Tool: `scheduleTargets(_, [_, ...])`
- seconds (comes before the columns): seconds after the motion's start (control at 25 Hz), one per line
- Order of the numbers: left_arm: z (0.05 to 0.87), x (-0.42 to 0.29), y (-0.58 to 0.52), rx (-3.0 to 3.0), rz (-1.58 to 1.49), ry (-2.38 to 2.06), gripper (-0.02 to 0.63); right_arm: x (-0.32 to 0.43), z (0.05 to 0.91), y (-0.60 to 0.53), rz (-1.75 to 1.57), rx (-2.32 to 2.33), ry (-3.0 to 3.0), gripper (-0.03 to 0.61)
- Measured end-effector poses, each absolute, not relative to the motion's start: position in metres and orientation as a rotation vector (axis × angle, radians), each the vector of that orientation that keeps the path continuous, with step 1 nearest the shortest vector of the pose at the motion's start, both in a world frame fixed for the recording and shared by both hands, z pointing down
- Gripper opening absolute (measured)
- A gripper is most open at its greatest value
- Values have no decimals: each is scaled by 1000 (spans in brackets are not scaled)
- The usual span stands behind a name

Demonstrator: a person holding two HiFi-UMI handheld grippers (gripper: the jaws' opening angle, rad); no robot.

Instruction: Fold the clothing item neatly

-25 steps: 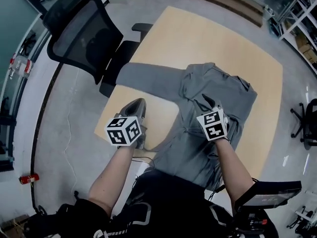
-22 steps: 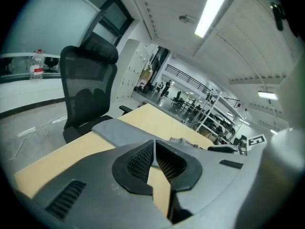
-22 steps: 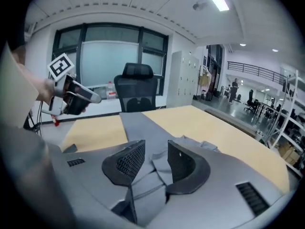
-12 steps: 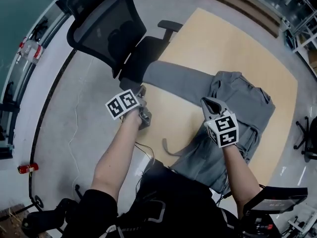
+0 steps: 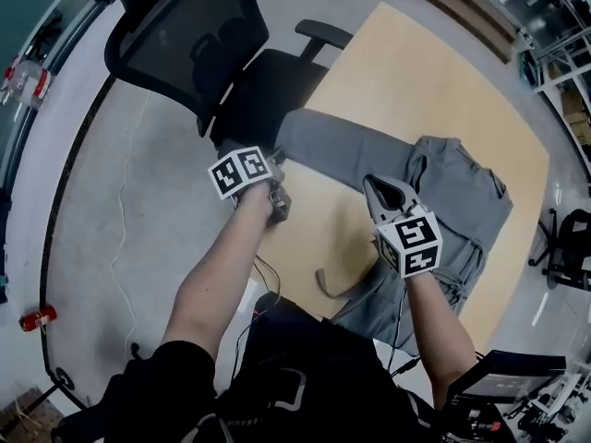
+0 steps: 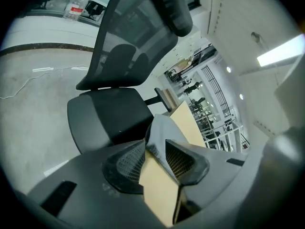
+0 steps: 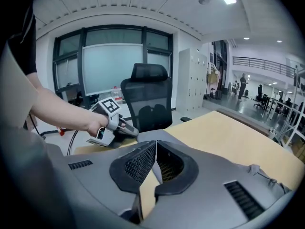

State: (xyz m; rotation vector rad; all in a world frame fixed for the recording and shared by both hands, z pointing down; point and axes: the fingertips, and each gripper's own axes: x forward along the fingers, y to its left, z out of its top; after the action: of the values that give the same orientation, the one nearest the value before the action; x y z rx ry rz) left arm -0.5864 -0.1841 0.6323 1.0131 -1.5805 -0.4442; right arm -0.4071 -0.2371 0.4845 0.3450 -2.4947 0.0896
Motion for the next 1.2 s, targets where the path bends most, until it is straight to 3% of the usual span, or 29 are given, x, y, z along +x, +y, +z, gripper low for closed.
scheduleTargets(0.24, [642,-594,-191,986,-387,-1583,128,-409,490,-250,110,411,-2485,11])
scheduleTargets(0.32, [646,-597,-192,961,-376,-1586,45,-407,490,-259,120,449,-2485,11])
scheduleTargets(0.36, [647,-597,-193,960,-374,-1583,32,-406,489,-262,125,465,-2487,11])
scheduleTargets(0.64, [637,-601,-199,991,-421,-1581,17,-387,483,-268,162,535,-2484,11])
scheduleTargets(0.88, [582,-605,-225,1145,-480,-1666,15,-348,472,-282,209,649,-2506,11])
scheduleTargets(1.2, [463,-484,-335,1581,-351,-1689,17,-212,452,-317,306,893,-2538,11])
